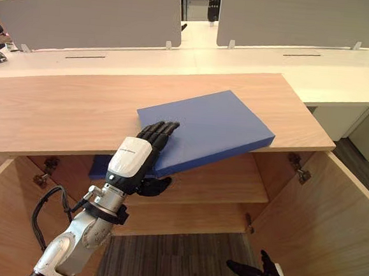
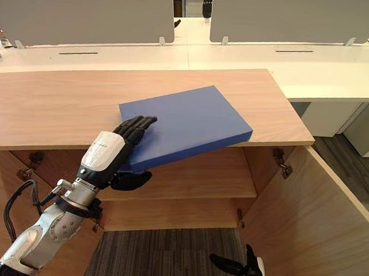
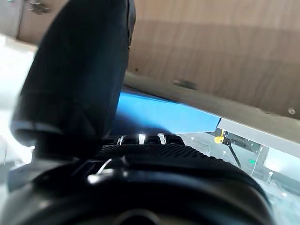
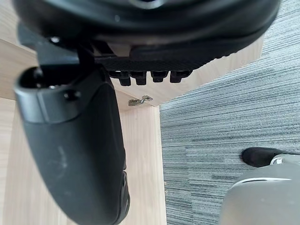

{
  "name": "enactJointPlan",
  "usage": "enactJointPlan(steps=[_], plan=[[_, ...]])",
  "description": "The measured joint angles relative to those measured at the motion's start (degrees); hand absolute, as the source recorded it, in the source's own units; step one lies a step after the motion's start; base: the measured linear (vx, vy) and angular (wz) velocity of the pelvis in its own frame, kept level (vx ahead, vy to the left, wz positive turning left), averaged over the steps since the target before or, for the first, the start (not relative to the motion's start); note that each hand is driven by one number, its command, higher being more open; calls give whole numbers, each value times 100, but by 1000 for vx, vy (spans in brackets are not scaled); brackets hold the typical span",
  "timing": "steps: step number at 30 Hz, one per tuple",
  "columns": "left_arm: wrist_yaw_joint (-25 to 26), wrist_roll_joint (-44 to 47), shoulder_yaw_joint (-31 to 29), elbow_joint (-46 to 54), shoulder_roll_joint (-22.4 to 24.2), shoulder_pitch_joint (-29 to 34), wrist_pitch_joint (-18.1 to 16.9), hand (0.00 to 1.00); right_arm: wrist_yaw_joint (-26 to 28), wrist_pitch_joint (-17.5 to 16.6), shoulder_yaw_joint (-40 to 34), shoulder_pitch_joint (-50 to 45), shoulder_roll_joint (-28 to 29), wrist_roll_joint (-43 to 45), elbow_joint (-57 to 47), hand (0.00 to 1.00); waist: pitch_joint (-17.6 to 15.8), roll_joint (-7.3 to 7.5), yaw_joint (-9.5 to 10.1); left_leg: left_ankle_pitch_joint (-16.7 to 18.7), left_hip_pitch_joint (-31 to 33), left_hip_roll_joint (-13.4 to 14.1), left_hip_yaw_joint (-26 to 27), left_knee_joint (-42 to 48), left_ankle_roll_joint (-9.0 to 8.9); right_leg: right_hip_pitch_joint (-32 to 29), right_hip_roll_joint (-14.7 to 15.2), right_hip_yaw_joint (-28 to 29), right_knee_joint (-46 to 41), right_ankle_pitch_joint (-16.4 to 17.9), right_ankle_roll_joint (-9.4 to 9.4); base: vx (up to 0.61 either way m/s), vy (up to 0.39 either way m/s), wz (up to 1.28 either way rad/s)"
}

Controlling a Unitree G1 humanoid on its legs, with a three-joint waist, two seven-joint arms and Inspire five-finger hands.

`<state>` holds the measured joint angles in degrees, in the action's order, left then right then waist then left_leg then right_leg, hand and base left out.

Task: Walk over to the cabinet, pick up the folder, carry it to the office cabinet, place the folder inside the office cabinet, then close the office cabinet door

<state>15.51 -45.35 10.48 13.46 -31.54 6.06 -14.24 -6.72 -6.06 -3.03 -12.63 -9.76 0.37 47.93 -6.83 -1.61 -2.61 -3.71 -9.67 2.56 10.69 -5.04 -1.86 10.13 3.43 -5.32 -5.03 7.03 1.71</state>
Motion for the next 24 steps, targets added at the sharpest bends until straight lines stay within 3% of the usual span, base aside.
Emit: enactJointPlan(steps=[8, 13, 19, 24], plan=[[115, -229, -147, 168, -107, -533, 0, 0, 66, 0, -18, 57, 3, 20, -25, 100, 65, -3, -40, 1, -22, -28, 41, -32, 2, -4, 21, 65, 51, -14, 27, -22, -2, -4], [105, -97, -235, 657, 207, -410, -51, 0, 50, 2, -150, -10, 44, 196, -370, 100, 86, 0, -55, 8, 20, -12, 116, -32, -6, -58, 11, 178, 124, -64, 71, -2, -3, -10], [-244, 1058, -417, 1520, 833, 92, -281, 0, -7, 11, -344, -297, 345, 310, -2235, 100, 75, 21, -68, 17, 100, 1, 185, -2, 2, -148, -13, 256, 158, -151, 73, 2, -10, -7], [-273, 2288, -420, 1962, 1417, 426, -406, 0, 42, -210, -343, -673, 713, 788, -4341, 100, 52, 55, -71, 69, 107, 8, 386, -2, 21, -233, -21, 456, 204, -220, 98, -19, 10, -20]])
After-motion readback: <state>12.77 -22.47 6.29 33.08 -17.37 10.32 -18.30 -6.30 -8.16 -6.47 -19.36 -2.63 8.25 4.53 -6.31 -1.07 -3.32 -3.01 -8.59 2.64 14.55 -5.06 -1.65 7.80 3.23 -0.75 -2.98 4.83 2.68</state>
